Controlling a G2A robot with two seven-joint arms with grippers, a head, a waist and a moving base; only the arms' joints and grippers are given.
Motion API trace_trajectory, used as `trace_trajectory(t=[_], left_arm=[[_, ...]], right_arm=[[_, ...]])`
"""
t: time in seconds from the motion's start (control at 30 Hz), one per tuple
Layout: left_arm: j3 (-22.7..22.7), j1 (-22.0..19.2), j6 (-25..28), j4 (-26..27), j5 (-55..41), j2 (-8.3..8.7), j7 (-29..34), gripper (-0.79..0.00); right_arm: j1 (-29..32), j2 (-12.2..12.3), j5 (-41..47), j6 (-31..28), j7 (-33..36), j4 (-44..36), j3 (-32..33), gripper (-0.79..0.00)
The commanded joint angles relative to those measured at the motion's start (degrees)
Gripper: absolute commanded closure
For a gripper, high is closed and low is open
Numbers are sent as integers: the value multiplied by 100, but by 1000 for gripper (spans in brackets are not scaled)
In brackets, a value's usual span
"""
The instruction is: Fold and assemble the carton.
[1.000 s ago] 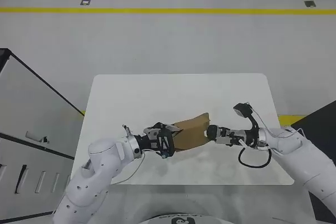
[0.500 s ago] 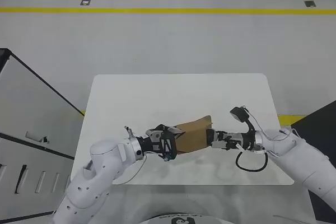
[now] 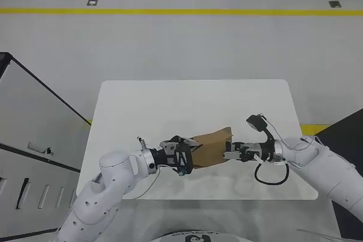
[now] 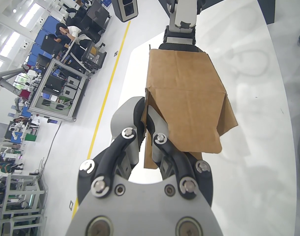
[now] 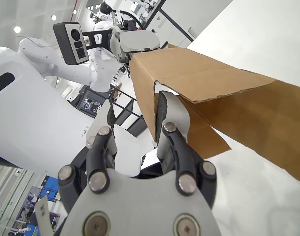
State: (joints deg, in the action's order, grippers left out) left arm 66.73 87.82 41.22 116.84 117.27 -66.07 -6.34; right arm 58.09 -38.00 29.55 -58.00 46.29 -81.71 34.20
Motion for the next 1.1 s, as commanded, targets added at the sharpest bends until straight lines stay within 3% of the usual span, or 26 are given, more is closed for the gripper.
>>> trace_trajectory(t=[0.0, 0.23, 0.4, 0.67, 0.7, 0.73, 0.77, 1.07], left_arm=[[-12, -5, -5, 1, -14, 8, -7, 0], [-45, -32, -24, -8, -62, 40, -25, 0], [-75, -57, -46, -42, -46, 61, -2, 0], [-139, -99, -89, -71, -56, 88, 59, 0], [-149, -103, -89, -79, -41, 92, 89, -188], [-162, -107, -94, -77, -43, 94, 115, -585], [-173, -111, -103, -76, -60, 95, 127, -785], [-276, -146, -394, -92, -184, 87, 396, -785]], right_arm=[[-9, 3, -3, 0, 0, -15, -8, -311], [-49, 8, -9, 0, 0, -20, -85, -234], [-123, -1, -83, 0, 0, 35, -191, 0], [-216, -20, 62, 0, 0, 88, -353, 0], [-226, -21, 87, 0, 0, 88, -371, 0], [-236, -20, 100, 0, 0, 96, -386, 0], [-244, -17, 122, 0, 0, 97, -399, 0], [-205, 27, 395, 0, 0, 126, -460, 0]])
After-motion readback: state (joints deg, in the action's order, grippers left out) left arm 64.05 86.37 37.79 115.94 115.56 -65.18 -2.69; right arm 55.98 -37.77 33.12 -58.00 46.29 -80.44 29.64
